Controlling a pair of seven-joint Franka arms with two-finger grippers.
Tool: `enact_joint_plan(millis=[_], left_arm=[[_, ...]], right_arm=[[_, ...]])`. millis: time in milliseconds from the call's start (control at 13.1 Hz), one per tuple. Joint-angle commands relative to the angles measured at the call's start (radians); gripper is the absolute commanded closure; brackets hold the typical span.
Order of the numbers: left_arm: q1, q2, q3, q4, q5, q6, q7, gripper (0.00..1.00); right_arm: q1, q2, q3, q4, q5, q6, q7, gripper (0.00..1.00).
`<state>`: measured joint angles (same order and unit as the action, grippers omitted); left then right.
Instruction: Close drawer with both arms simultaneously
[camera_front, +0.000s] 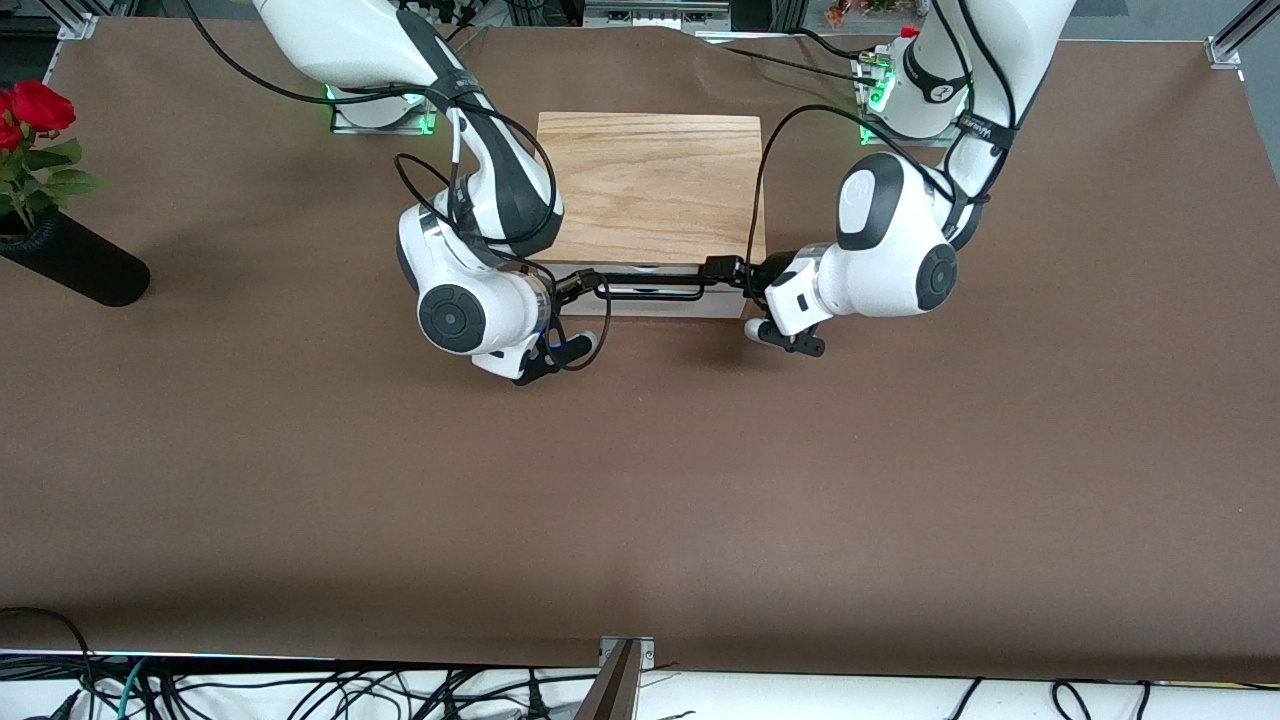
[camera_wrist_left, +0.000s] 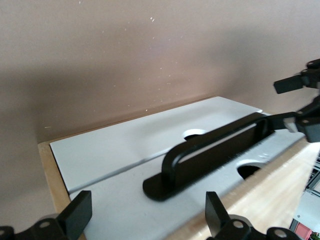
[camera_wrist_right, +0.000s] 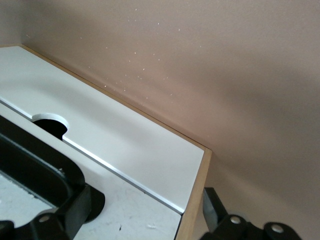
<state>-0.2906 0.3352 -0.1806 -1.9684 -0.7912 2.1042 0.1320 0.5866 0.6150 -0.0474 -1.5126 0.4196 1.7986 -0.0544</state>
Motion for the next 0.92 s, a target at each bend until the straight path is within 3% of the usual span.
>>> enact_joint_plan(millis=[0,229,459,611,688,841], left_arm=[[0.066,-0.086,-0.002,-0.035,-0.016,0.026,0.031,0.0],[0.192,-0.163,0.007,-0.043,-0.017,0.028,0.026,0.0],[0.231,-0.192,0.01,-0.038,-0.017,0.019,0.023,0.0],[0.266,-0.229,0.048,-0.027,-0.005,-0.063,0.021,0.0],[0.266,-0.235,0.102,0.009,0.053,-0.105,0.024,0.0],[0.266,-0.24,0.139,0.087,0.179,-0.205,0.023,0.0]], right_arm=[[-0.011,0.009,-0.003,0.075,-0.001,-0.015,0.007,0.0],[-0.039,0.009,-0.044,0.132,-0.004,0.021,-0.001,0.0],[-0.041,0.009,-0.153,0.193,-0.036,0.025,-0.005,0.0],[-0.041,0.009,-0.225,0.227,-0.036,0.024,-0.005,0.0],[-0.041,0.005,-0.261,0.239,-0.036,0.018,-0.005,0.0],[-0.041,-0.003,-0.34,0.244,-0.036,0.012,-0.005,0.0]])
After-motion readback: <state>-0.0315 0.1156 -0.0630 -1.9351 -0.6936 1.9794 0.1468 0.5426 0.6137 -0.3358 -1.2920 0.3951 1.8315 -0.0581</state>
